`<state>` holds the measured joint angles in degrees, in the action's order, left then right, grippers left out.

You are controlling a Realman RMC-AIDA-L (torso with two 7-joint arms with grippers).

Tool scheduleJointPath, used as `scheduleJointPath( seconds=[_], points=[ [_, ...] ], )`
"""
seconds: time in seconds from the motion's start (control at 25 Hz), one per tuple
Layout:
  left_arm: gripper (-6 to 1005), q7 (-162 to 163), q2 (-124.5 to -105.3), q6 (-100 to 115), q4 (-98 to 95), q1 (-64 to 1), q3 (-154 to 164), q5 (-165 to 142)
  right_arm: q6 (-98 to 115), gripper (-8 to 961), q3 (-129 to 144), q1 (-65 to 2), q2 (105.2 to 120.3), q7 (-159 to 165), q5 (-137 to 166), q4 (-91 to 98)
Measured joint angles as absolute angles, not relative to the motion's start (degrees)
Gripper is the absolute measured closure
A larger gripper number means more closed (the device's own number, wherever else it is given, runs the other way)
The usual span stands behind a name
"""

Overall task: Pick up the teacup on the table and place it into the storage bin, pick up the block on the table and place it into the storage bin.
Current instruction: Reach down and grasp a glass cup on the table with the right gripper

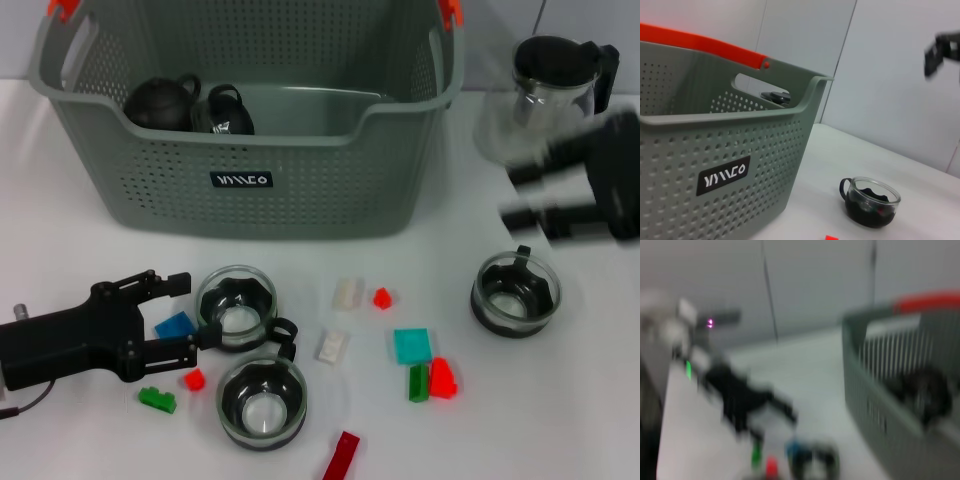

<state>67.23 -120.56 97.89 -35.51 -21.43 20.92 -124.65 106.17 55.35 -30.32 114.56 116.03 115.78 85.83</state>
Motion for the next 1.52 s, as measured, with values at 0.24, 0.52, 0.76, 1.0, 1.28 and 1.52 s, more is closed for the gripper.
scheduleJointPath(
  seconds=[0.24, 0.52, 0.76, 1.0, 1.28, 1.52],
  points=[
    [144, 67.24, -120.46, 97.83, -35.51, -21.52, 20.73, -124.7, 113.07, 466, 57.35, -33.53, 116.15, 119.28, 131.22, 90.04],
    [144, 67.24, -120.51, 97.19, -35.51, -21.54, 20.72, -124.72, 110.82, 465, 65.5, -39.8, 120.27, 121.25, 147.83, 84.84],
    [143, 67.24, -120.68, 95.95, -35.44, -21.38, 20.92, -124.72, 104.56, 465, 74.34, -43.95, 120.16, 125.81, 151.9, 74.86],
    [143, 67.19, -120.79, 95.53, -35.41, -21.12, 20.92, -124.72, 99.63, 466, 78.18, -45.53, 120.31, 127.88, 154.77, 69.75],
    [144, 67.15, -120.95, 95.34, -35.33, -21.25, 20.92, -124.72, 95.58, 467, 80.65, -45.97, 120.23, 128.64, 155.0, 64.86],
    [144, 67.17, -120.94, 95.34, -35.33, -21.37, 20.92, -124.72, 90.63, 467, 82.63, -45.99, 120.23, 129.48, 155.17, 60.58]
  ],
)
